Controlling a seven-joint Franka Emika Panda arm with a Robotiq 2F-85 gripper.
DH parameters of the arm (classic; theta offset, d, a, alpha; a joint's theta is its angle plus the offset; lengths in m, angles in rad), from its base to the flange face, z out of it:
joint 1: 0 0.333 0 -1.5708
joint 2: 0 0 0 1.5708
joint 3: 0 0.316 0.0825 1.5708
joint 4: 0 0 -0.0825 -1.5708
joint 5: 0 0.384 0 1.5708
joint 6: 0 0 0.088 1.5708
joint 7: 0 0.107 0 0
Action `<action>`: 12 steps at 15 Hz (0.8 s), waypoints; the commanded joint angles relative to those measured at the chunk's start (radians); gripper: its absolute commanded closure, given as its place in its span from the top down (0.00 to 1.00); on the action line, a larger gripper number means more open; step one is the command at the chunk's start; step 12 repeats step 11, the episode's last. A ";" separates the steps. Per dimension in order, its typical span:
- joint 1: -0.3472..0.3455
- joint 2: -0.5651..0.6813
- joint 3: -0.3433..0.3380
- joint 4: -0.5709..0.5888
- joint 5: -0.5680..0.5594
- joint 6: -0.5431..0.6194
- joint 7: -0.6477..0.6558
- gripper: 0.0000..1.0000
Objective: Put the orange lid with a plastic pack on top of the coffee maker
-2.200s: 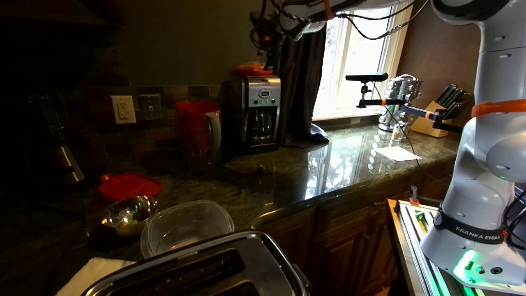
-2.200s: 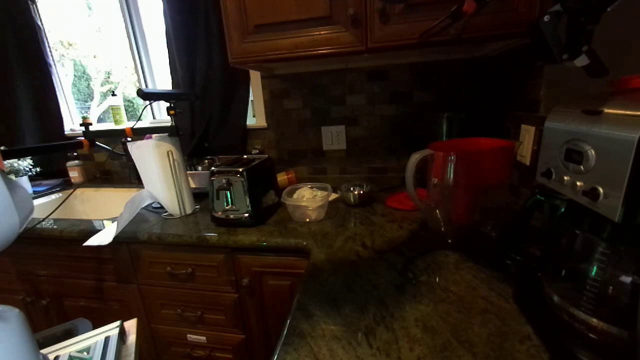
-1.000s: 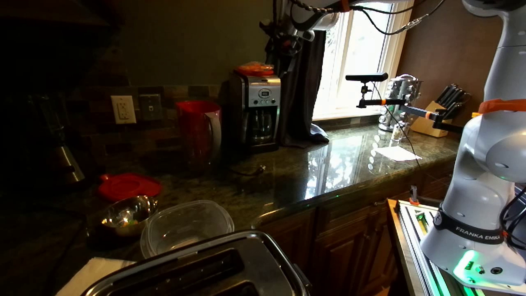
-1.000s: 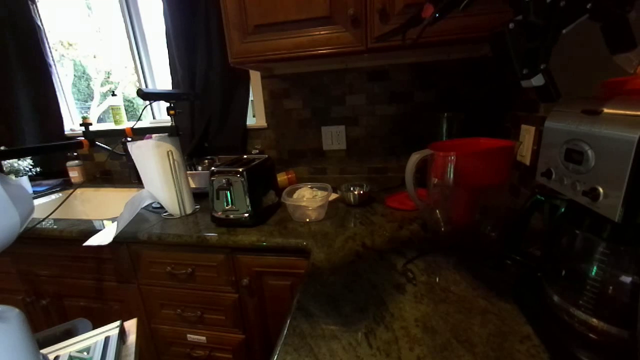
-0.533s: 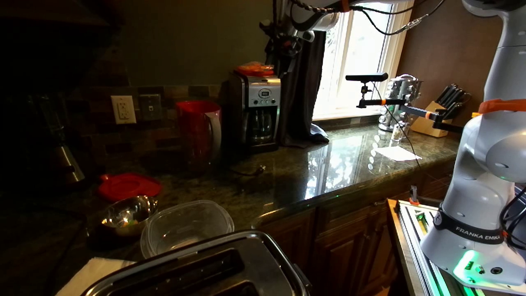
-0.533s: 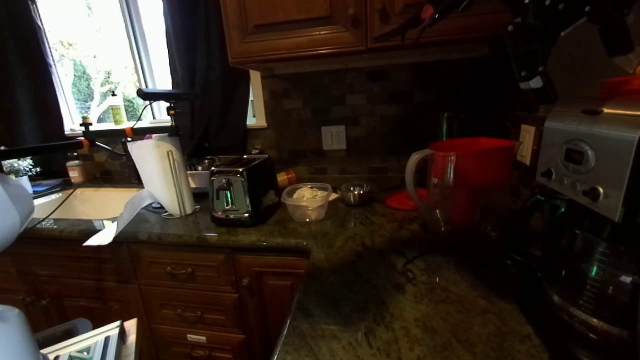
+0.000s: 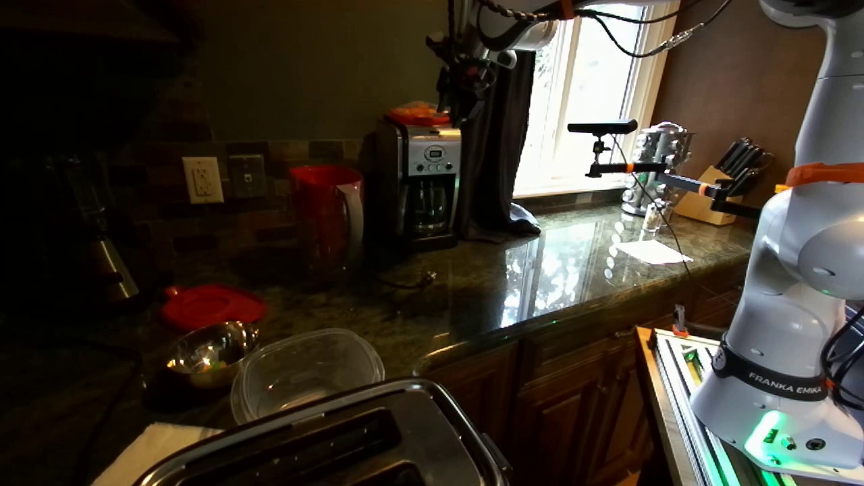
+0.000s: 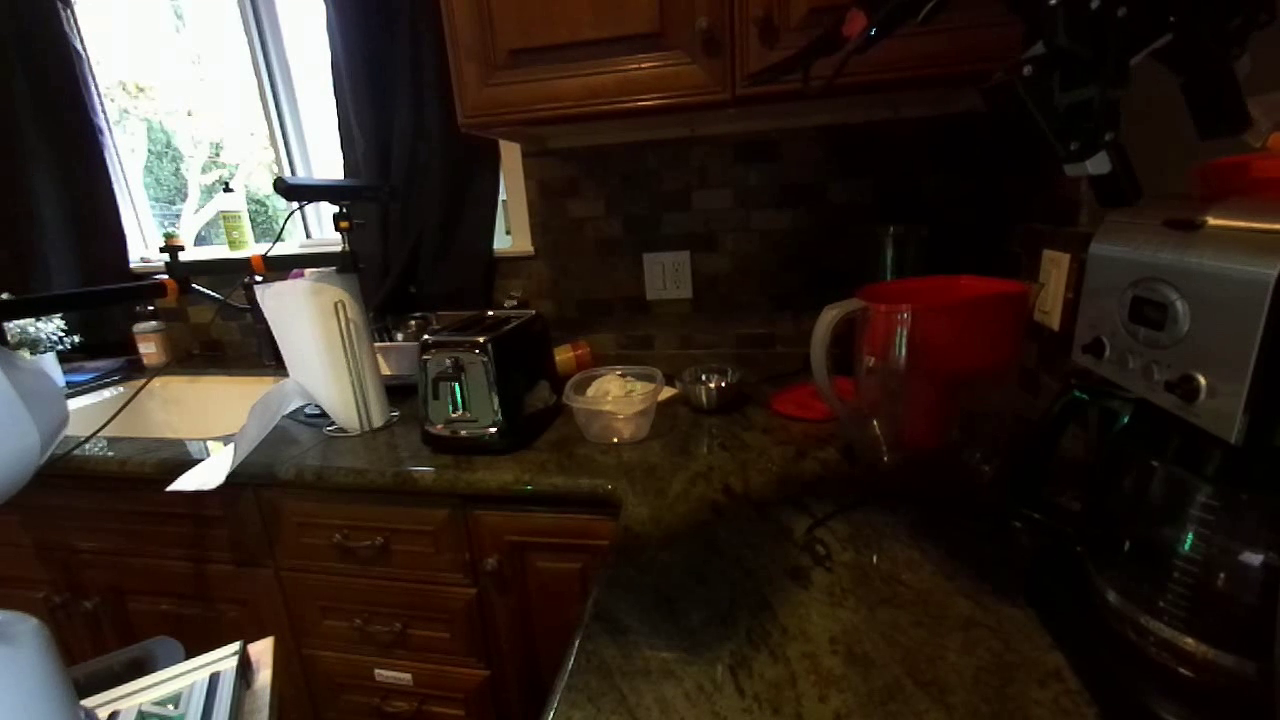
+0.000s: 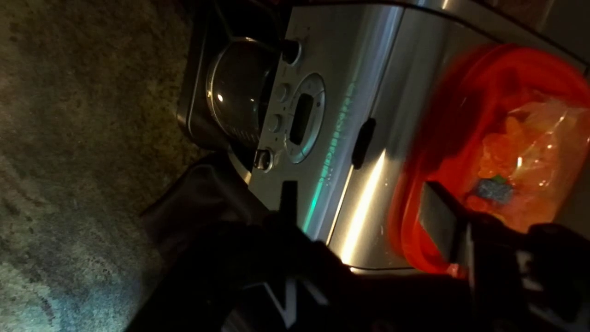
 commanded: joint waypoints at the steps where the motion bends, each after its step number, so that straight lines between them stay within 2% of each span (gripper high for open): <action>1: 0.003 -0.083 0.014 -0.093 0.038 0.013 -0.169 0.38; 3: 0.008 -0.133 0.022 -0.143 0.058 0.001 -0.289 0.69; 7: 0.017 -0.235 0.031 -0.244 0.156 -0.007 -0.550 0.97; 10: 0.030 -0.286 0.023 -0.289 0.263 -0.011 -0.757 1.00; 11: -0.001 -0.221 0.047 -0.221 0.201 -0.004 -0.645 1.00; 12: -0.001 -0.221 0.047 -0.221 0.201 -0.004 -0.645 1.00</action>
